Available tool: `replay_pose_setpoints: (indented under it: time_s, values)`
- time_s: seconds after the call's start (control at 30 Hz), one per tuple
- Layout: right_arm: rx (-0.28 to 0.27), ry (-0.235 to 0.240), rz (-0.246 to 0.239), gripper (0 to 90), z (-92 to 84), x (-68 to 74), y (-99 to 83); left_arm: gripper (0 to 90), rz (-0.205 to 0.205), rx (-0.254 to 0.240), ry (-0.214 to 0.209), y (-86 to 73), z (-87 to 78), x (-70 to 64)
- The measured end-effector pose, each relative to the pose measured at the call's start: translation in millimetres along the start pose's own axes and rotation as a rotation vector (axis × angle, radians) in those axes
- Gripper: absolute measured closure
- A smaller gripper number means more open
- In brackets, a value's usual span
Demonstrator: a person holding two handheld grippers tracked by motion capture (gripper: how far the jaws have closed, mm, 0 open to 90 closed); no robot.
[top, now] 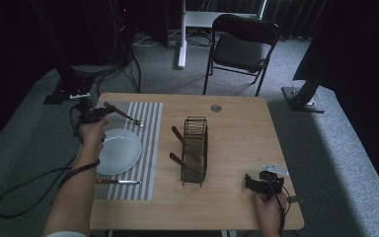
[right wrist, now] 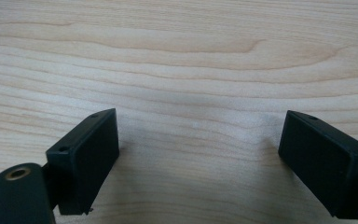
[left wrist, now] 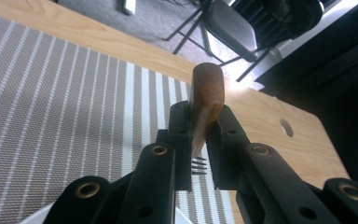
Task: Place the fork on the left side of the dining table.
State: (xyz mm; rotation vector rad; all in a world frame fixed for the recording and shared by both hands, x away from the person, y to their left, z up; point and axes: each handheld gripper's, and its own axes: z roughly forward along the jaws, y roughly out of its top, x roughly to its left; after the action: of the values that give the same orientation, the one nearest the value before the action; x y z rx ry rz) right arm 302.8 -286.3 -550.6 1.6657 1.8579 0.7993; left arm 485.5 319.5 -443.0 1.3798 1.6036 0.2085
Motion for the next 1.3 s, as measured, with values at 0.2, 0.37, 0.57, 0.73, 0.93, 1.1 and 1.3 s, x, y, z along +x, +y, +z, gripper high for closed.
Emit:
replay_pose_setpoints:
  time_s: [0.2,0.37,0.57,0.73,0.93,1.1,1.3]
  values:
    - [-0.001,0.000,-0.001,11.8,0.0,0.0,0.0,80.6,-0.050,-0.011,-0.020,-3.6,4.3,10.1]
    - [-0.001,-0.001,0.000,11.8,0.1,0.1,0.1,80.6,-0.079,-0.013,-0.026,-7.6,8.3,17.5]
    - [-0.001,-0.001,0.000,11.8,0.2,0.1,0.2,80.5,-0.096,-0.002,-0.055,-10.4,15.1,20.1]
    - [-0.001,-0.001,0.001,11.8,0.2,0.2,0.2,80.2,-0.108,0.002,-0.059,-15.1,19.7,27.2]
    - [-0.001,-0.001,0.000,11.8,0.2,0.1,0.2,66.0,-0.076,0.016,0.026,-17.4,22.9,30.8]
    - [-0.001,-0.001,0.001,11.8,0.2,0.2,0.2,55.9,-0.018,0.035,0.075,-19.3,28.3,32.1]
    - [-0.001,-0.001,0.001,11.8,0.2,0.2,0.2,42.6,-0.057,0.073,0.185,-22.7,35.3,36.3]
